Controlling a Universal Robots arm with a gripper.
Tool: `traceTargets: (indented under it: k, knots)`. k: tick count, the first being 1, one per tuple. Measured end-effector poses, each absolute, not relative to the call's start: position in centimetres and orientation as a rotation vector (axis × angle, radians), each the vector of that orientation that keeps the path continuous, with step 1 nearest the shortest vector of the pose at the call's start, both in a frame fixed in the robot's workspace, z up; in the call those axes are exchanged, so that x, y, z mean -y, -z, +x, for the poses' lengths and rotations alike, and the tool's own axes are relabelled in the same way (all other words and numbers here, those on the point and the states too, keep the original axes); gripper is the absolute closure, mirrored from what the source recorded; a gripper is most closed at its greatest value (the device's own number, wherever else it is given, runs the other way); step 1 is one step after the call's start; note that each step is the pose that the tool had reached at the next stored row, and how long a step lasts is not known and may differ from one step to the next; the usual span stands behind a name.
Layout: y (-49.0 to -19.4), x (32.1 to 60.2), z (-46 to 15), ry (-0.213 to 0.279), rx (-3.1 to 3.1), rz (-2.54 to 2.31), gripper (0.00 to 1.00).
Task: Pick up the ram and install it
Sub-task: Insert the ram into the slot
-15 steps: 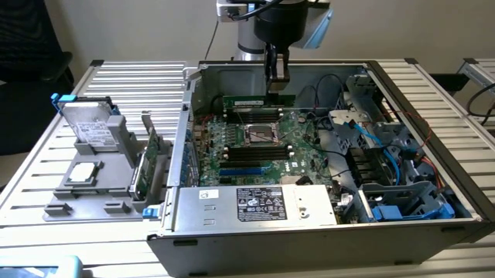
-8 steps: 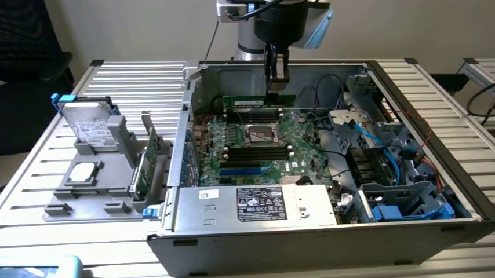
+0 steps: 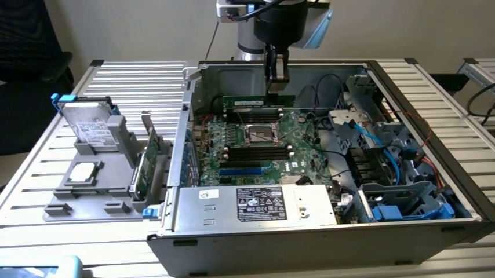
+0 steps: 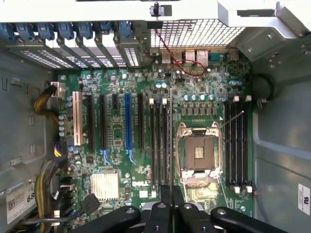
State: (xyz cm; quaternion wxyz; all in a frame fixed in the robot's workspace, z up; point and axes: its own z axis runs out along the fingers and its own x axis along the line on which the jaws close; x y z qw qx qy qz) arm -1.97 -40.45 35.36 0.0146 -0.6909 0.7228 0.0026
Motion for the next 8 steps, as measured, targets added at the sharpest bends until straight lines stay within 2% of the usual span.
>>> traceTargets:
  k: [8]
  knots:
    - [-34.0,40.3,-2.0,-0.007,-2.25,-2.151,0.88]
